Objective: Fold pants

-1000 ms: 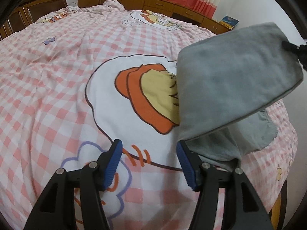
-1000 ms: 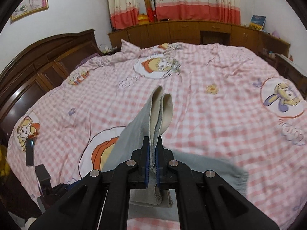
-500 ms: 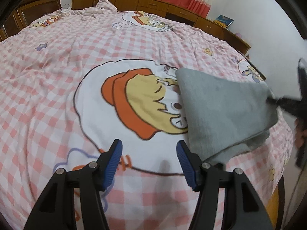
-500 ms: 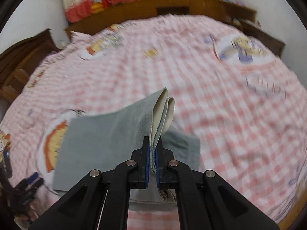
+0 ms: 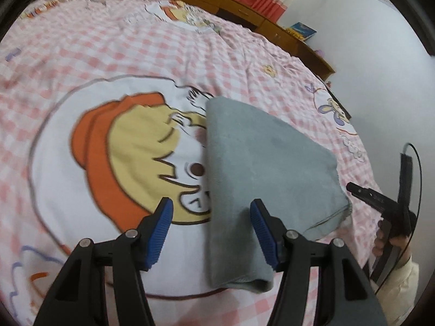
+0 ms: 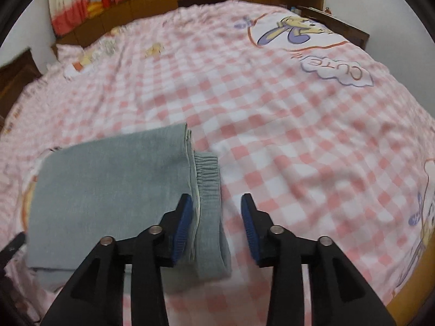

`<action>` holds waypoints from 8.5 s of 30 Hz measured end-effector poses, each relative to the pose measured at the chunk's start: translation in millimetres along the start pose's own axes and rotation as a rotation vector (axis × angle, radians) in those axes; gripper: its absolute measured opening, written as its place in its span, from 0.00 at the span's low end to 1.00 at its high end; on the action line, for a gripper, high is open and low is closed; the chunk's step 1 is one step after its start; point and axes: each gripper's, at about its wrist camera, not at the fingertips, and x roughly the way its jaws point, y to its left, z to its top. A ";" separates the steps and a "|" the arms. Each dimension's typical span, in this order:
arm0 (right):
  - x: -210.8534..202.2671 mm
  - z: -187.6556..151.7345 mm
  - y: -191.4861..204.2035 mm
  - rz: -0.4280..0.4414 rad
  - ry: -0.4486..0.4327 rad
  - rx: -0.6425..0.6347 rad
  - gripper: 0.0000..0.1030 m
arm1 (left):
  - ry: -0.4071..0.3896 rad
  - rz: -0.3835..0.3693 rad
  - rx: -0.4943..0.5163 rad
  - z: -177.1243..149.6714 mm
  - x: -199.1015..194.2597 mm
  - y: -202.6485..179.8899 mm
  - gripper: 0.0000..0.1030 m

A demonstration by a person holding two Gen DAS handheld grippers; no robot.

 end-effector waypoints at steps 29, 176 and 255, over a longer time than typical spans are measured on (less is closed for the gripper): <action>-60.6 -56.2 54.3 0.435 0.015 0.013 0.14 | -0.108 -0.007 0.066 -20.6 -127.2 -1.9 0.15; -64.4 -204.1 189.8 0.504 -0.039 -0.212 0.32 | -0.234 -0.017 -0.070 -115.3 -152.6 24.2 0.17; -74.8 -178.0 -8.5 0.492 -0.231 0.172 0.32 | 0.082 0.170 0.374 -84.0 40.8 -207.7 0.17</action>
